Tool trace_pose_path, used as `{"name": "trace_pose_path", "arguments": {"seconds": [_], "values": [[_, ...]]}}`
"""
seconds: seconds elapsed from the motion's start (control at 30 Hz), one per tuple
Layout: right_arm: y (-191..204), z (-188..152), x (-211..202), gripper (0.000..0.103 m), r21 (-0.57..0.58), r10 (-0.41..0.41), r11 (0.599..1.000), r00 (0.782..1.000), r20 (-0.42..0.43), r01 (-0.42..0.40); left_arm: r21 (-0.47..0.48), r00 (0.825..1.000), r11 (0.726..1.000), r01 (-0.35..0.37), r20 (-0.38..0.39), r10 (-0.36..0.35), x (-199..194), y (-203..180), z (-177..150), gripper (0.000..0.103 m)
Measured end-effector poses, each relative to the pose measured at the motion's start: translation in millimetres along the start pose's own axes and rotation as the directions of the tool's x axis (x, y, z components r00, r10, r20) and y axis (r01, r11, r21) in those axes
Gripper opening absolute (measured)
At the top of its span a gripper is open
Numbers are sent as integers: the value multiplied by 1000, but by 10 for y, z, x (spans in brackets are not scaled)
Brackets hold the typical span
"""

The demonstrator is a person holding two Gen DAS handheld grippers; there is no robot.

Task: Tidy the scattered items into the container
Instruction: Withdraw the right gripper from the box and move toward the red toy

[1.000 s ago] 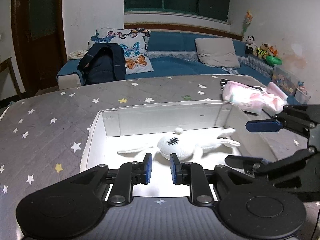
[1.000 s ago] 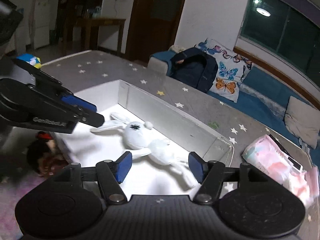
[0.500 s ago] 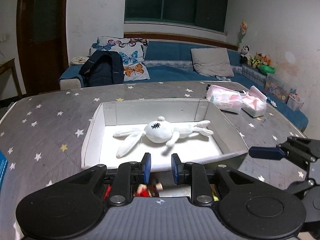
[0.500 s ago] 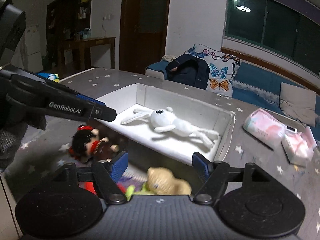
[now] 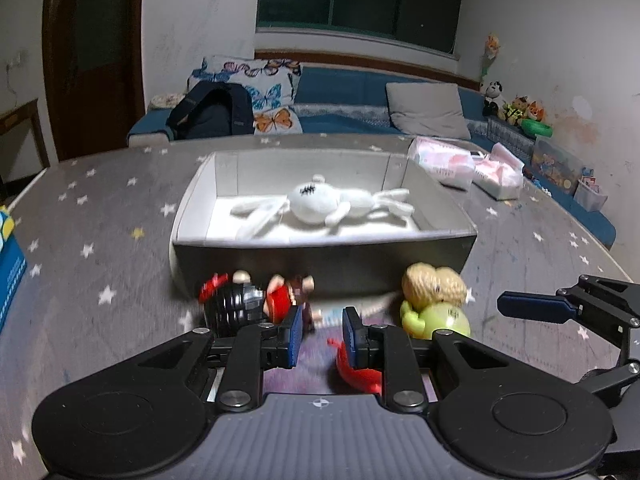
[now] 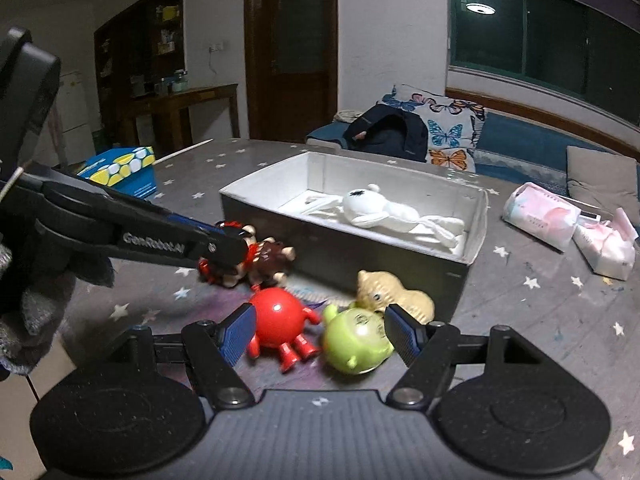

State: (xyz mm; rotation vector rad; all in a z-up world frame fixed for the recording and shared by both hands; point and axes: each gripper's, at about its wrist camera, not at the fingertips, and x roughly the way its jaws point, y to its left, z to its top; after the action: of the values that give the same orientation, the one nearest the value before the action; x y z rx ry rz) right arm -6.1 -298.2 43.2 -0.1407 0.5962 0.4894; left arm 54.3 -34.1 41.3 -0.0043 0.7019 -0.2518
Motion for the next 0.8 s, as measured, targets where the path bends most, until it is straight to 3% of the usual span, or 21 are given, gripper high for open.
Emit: {"name": "trace_pose_path", "arguments": {"seconds": [0.8], "values": [[192, -197, 24, 72, 60, 13, 998, 999, -41, -10, -53, 997, 996, -73, -40, 71, -127, 30, -319, 24]]}}
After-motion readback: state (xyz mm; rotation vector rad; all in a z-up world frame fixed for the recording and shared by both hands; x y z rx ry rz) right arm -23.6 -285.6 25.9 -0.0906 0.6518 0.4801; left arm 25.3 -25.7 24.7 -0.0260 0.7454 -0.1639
